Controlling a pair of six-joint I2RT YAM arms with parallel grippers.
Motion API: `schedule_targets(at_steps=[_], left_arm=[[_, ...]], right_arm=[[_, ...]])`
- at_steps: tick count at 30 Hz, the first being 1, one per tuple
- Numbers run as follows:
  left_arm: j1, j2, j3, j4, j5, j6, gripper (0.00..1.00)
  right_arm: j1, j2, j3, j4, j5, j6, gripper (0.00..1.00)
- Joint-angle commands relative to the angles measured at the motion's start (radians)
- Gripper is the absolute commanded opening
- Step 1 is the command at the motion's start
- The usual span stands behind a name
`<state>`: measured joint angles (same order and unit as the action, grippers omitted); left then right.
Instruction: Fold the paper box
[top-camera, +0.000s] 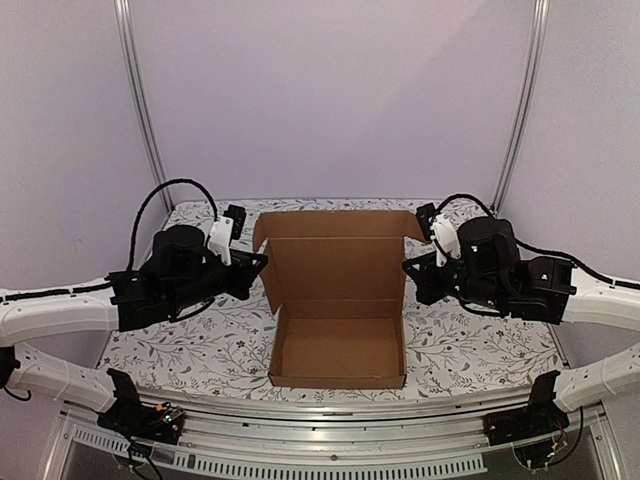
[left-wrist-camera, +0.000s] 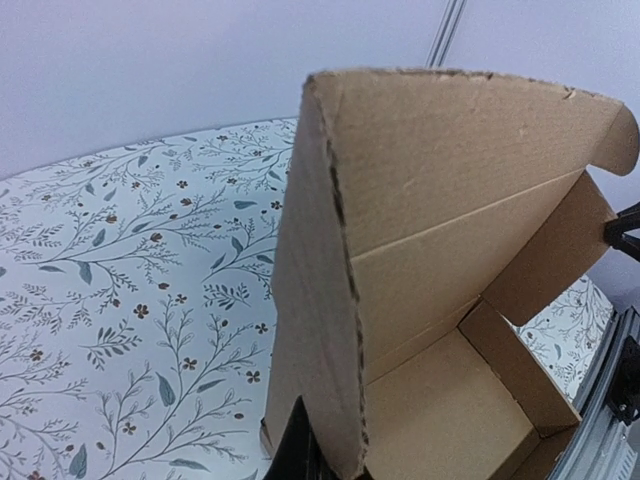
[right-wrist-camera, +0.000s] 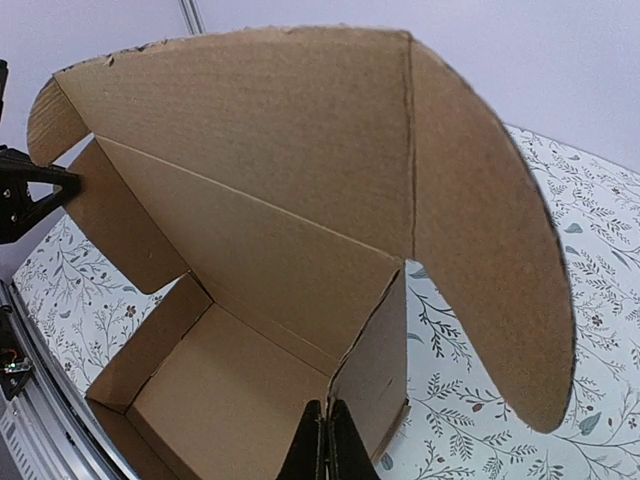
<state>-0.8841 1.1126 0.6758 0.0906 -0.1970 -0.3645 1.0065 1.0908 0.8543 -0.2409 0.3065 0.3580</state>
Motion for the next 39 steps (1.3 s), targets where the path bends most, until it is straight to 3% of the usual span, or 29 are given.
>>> schedule_targets(at_steps=[1, 25, 39], left_arm=[[-0.054, 0.035, 0.019, -0.062, 0.079, -0.027, 0.00], [-0.067, 0.117, 0.132, -0.157, 0.127, -0.176, 0.00], [-0.136, 0.123, 0.069, -0.173, 0.073, -0.244, 0.00]], right_arm=[[0.037, 0.041, 0.047, 0.050, -0.010, 0.061, 0.00], [0.109, 0.055, -0.022, -0.002, 0.117, 0.077, 0.00], [0.126, 0.030, -0.061, -0.019, 0.139, 0.084, 0.00]])
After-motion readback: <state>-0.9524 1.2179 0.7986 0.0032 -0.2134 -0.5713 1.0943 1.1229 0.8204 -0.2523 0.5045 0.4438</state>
